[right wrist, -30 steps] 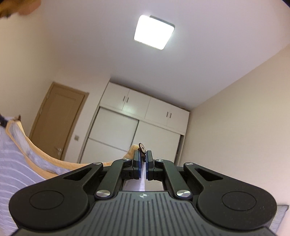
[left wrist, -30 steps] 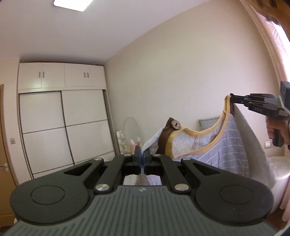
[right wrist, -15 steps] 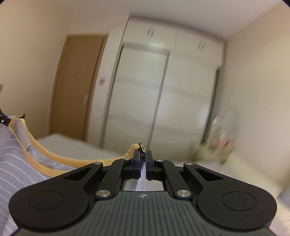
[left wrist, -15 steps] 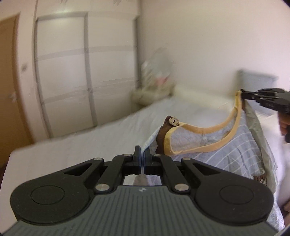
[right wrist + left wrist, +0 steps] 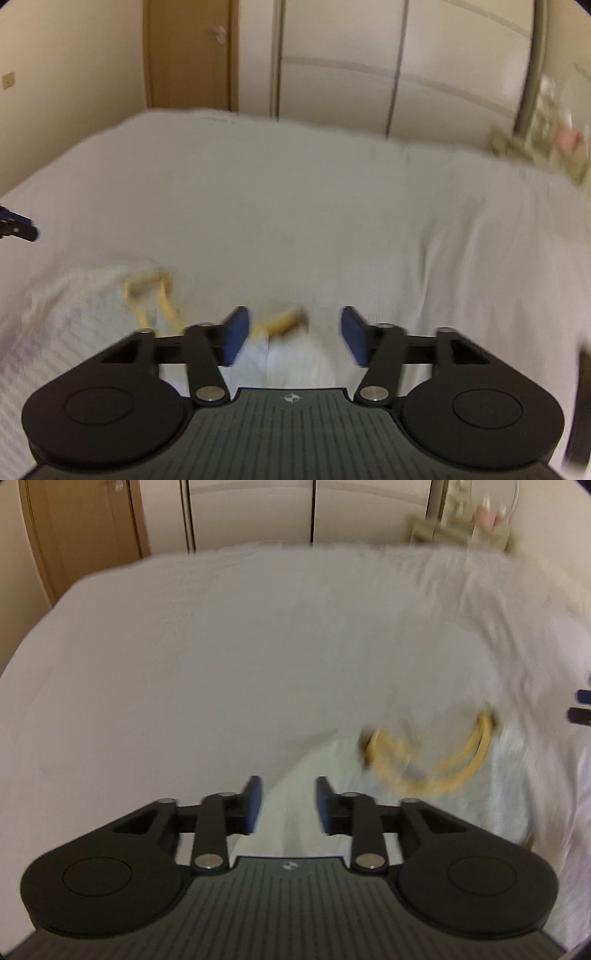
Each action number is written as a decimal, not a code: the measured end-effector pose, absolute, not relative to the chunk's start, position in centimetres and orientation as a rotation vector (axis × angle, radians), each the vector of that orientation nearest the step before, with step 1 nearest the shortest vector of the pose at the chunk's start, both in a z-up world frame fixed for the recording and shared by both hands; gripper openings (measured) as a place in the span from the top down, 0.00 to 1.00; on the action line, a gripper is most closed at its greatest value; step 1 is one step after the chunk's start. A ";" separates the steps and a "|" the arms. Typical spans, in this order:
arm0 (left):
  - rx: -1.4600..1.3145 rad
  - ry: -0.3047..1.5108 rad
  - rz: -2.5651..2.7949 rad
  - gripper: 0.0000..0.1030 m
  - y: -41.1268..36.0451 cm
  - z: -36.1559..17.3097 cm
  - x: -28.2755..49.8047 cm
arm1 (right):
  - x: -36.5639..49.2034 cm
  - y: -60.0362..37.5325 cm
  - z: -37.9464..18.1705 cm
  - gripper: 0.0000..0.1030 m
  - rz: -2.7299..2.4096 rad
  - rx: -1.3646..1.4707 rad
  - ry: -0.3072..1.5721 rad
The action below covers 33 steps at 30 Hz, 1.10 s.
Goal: Fold clothes
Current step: 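Lay the T-shirt on the bed and open both grippers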
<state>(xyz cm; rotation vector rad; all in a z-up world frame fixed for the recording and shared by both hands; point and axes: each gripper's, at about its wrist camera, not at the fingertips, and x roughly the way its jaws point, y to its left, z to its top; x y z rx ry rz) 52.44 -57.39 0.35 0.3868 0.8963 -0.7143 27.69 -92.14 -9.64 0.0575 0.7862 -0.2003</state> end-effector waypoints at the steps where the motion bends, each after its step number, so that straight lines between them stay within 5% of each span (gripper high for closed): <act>1: 0.413 0.919 -0.705 0.72 -56.7 -0.5 52.1 | 26.6 -91.8 -11.2 0.42 -0.209 0.084 0.825; 10: 0.447 1.029 -0.661 0.63 -51.8 -6.2 52.0 | 22.8 -89.7 -19.9 0.36 -0.303 0.309 1.030; 13: 0.434 1.031 -0.686 0.50 -53.3 -7.1 52.7 | 23.2 -90.0 -20.6 0.39 -0.312 0.355 1.047; 15: 0.488 1.039 -0.676 0.49 -54.4 -8.4 53.1 | 23.1 -90.6 -20.4 0.74 -0.316 0.367 1.056; 17: 0.511 1.059 -0.652 0.49 -55.0 -9.6 54.0 | 23.1 -91.1 -20.2 0.95 -0.320 0.380 1.066; 18: 0.515 1.068 -0.641 0.49 -55.2 -10.1 54.5 | 23.0 -91.3 -20.0 0.98 -0.324 0.377 1.070; 26: 0.477 1.111 -0.653 0.45 -54.8 -10.8 56.9 | 21.5 -96.5 -15.8 0.97 -0.590 0.111 1.012; 29: 0.482 1.129 -0.662 0.45 -55.3 -11.4 57.2 | 21.7 -97.5 -16.0 0.86 -0.602 0.112 1.032; 30: 0.477 1.136 -0.664 0.50 -55.3 -11.5 57.3 | 21.8 -97.5 -16.1 0.74 -0.599 0.110 1.039; 33: 0.453 1.157 -0.701 0.78 -55.5 -11.6 57.4 | 21.6 -97.4 -15.8 0.67 -0.599 0.150 1.035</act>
